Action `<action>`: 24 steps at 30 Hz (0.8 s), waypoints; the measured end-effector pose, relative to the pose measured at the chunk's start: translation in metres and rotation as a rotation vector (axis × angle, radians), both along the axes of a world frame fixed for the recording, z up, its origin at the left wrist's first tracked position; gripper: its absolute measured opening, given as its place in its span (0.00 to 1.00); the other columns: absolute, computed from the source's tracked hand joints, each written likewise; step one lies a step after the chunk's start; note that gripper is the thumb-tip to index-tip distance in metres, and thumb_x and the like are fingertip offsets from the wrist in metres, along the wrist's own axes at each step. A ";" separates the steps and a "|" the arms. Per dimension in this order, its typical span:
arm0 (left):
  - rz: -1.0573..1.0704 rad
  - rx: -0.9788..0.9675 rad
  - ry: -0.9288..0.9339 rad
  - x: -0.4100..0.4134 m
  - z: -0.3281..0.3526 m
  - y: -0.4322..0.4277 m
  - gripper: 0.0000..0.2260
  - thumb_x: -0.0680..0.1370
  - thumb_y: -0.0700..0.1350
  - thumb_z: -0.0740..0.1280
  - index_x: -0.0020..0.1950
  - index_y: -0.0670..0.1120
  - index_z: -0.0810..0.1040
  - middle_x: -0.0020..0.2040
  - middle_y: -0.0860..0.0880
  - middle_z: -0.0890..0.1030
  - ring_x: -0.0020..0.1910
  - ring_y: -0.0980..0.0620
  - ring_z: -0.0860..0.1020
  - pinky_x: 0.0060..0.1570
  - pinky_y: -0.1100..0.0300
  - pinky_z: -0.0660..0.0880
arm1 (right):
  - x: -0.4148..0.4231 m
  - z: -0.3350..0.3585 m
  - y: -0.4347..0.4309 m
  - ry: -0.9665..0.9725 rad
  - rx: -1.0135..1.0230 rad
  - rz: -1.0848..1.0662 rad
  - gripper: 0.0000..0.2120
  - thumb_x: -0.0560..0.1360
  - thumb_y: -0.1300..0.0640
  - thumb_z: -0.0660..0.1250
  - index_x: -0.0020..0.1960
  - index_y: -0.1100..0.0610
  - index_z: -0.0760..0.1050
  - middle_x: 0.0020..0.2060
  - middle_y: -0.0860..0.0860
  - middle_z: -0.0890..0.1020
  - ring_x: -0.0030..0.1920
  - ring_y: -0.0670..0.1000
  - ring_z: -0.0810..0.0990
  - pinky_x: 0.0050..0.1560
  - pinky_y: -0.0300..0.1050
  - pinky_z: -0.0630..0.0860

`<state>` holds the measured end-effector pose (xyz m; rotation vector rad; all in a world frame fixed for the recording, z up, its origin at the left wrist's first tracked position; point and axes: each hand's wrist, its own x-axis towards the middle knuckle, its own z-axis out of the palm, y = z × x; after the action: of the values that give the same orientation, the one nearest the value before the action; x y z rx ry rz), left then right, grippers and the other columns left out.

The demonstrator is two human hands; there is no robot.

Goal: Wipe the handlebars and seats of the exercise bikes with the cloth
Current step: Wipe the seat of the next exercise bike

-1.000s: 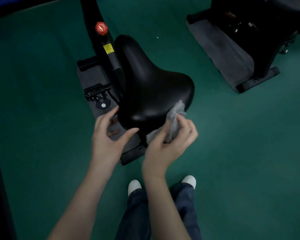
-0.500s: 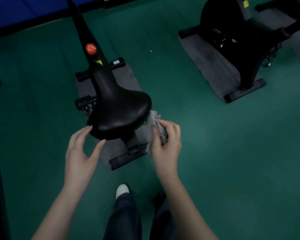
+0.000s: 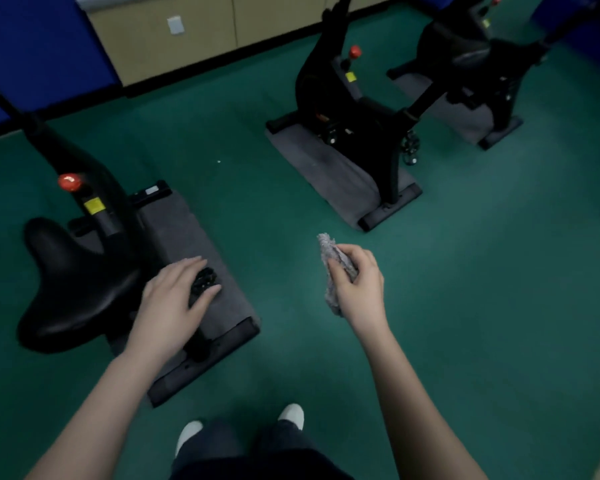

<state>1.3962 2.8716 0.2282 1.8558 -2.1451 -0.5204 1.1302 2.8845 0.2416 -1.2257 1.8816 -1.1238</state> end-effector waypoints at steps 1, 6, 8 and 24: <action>-0.043 0.022 -0.023 -0.019 0.002 -0.007 0.24 0.77 0.53 0.65 0.69 0.43 0.72 0.69 0.46 0.73 0.69 0.45 0.69 0.69 0.46 0.64 | -0.016 0.003 0.001 0.007 0.012 -0.012 0.08 0.75 0.61 0.67 0.54 0.57 0.78 0.50 0.51 0.77 0.51 0.48 0.75 0.49 0.30 0.65; -0.227 0.064 -0.080 -0.104 0.007 -0.041 0.27 0.79 0.59 0.59 0.74 0.48 0.64 0.75 0.49 0.65 0.74 0.50 0.61 0.72 0.51 0.55 | -0.080 0.015 0.001 0.047 0.056 -0.069 0.08 0.75 0.60 0.67 0.53 0.56 0.78 0.48 0.51 0.76 0.50 0.48 0.74 0.47 0.31 0.62; -0.288 0.079 -0.094 -0.134 0.008 -0.055 0.27 0.79 0.59 0.58 0.75 0.48 0.62 0.76 0.50 0.63 0.75 0.51 0.59 0.72 0.52 0.54 | -0.101 0.018 -0.002 0.057 0.063 -0.093 0.08 0.75 0.60 0.67 0.54 0.56 0.78 0.48 0.51 0.76 0.49 0.47 0.73 0.46 0.31 0.61; -0.619 0.139 -0.224 -0.310 -0.005 -0.235 0.27 0.81 0.59 0.55 0.76 0.47 0.59 0.77 0.49 0.60 0.76 0.50 0.55 0.73 0.54 0.52 | -0.245 0.020 -0.130 0.182 0.242 -0.244 0.05 0.75 0.56 0.68 0.50 0.54 0.79 0.47 0.54 0.76 0.47 0.50 0.73 0.43 0.36 0.62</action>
<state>1.0866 2.6365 0.2227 1.3269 -2.9104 -0.6136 0.8857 2.7541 0.2619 -1.0114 2.2792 -0.8942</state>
